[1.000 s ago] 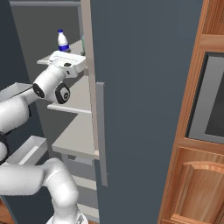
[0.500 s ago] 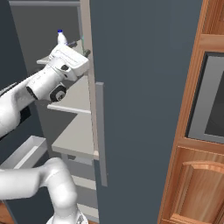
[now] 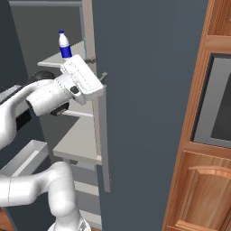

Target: Take the bottled waters from the counter and place them in the freezer to freeze. Close the freezer door after placing the bottles.

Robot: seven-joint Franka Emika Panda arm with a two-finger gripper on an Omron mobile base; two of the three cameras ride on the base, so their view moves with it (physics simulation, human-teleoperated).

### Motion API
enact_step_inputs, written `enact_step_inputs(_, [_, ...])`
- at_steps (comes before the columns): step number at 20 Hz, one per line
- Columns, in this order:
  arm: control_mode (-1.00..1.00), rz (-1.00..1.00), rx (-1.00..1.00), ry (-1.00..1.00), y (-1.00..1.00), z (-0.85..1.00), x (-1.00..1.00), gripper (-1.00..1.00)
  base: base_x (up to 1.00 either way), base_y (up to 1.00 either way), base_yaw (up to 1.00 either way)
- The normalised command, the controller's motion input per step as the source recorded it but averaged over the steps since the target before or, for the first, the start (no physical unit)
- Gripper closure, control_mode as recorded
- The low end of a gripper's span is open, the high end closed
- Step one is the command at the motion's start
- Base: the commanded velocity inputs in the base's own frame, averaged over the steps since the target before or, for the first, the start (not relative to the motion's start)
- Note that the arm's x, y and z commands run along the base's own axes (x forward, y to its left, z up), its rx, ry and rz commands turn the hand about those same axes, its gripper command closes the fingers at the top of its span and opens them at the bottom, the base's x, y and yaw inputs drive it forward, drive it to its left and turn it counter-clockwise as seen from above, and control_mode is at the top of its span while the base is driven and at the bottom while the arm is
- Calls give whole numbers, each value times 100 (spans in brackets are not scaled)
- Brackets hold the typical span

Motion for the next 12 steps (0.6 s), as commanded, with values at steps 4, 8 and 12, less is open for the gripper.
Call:
enact_step_inputs(4, [-100, -2, 44, 28, 72, 8, -100, -100, 0, 0, 0])
enact_step_inputs(8, [-100, 0, 45, 37, 82, 16, -100, -100, 0, 0, 0])
enact_step_inputs(12, [-100, 0, 9, 7, 22, 31, -26, -100, 0, 0, 0])
